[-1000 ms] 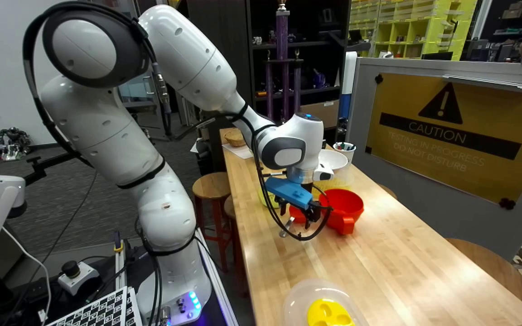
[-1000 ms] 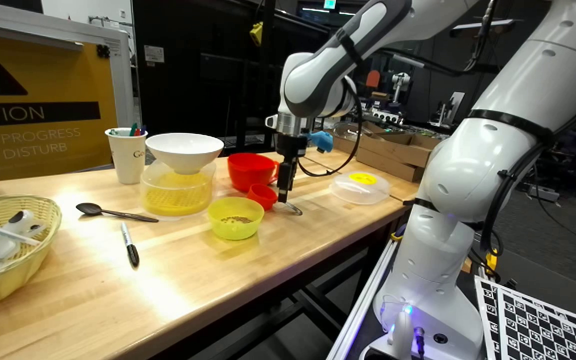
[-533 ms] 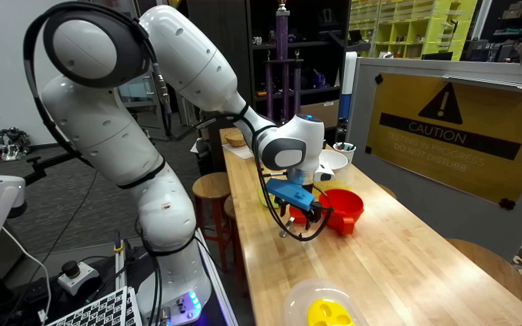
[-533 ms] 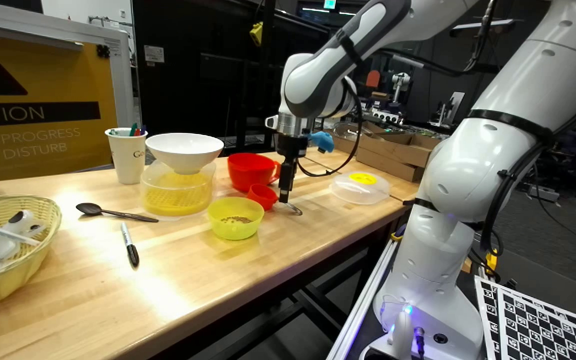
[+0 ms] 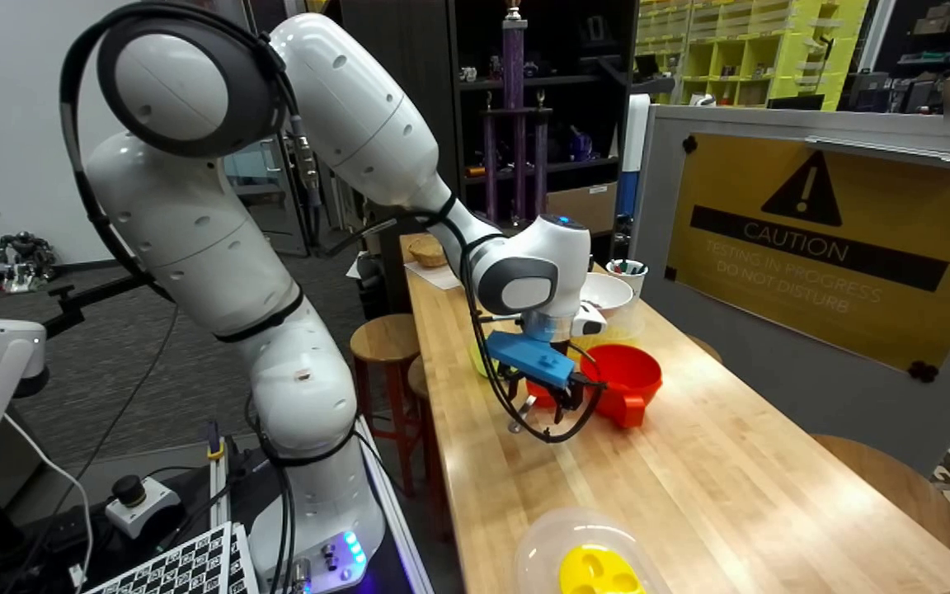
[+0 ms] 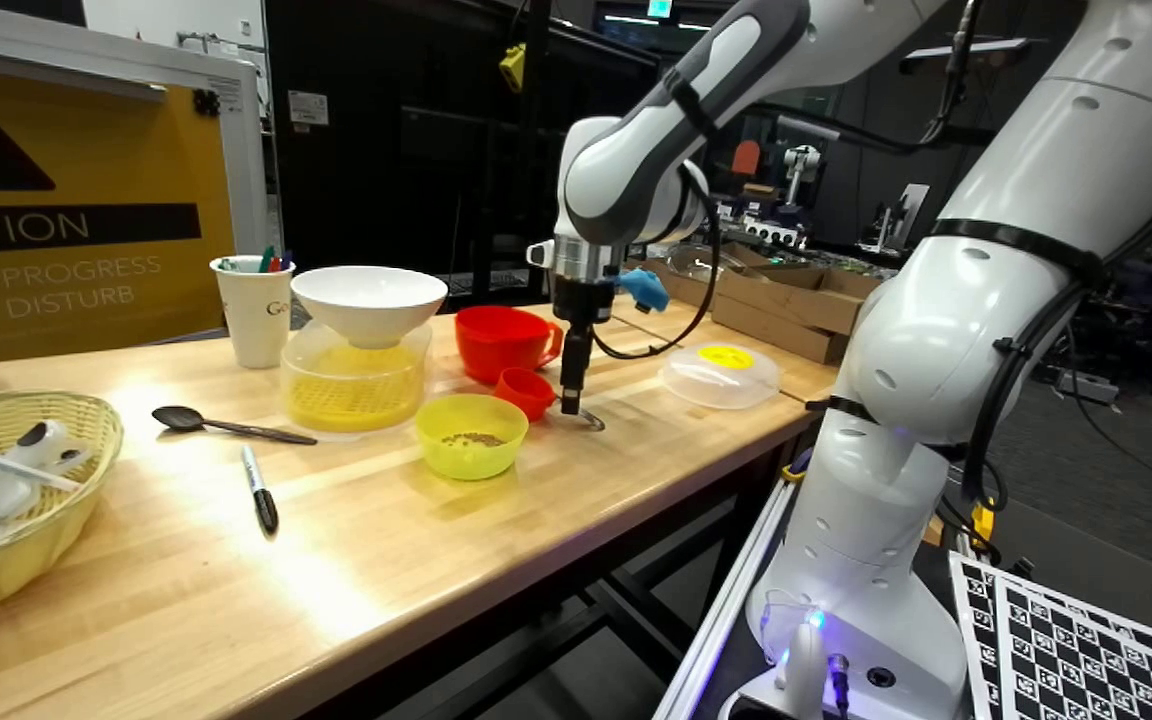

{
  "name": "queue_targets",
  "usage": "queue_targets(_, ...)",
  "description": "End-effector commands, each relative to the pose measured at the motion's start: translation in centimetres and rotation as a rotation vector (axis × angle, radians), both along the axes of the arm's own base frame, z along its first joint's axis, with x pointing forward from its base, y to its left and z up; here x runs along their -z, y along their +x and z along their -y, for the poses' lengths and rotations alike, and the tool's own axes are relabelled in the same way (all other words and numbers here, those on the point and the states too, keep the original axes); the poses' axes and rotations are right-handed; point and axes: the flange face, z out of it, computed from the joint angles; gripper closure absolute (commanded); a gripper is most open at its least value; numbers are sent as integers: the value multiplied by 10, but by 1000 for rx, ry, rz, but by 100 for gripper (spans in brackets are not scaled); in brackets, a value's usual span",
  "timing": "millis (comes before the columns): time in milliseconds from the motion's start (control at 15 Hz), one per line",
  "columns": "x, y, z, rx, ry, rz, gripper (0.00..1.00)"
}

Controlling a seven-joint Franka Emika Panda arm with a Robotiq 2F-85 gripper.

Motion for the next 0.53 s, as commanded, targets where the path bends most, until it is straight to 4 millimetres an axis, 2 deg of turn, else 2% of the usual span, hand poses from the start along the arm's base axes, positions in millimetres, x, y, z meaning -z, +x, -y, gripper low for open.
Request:
queue_targets(0, 3, 4, -4, -42, -9, 14, 0)
queue_targets(200, 5, 5, -7, -57, -11, 18, 0)
queue_targets(333, 5, 5, -7, -63, -11, 24, 27)
queue_targets(467, 5, 6, -7, -64, -10, 27, 39)
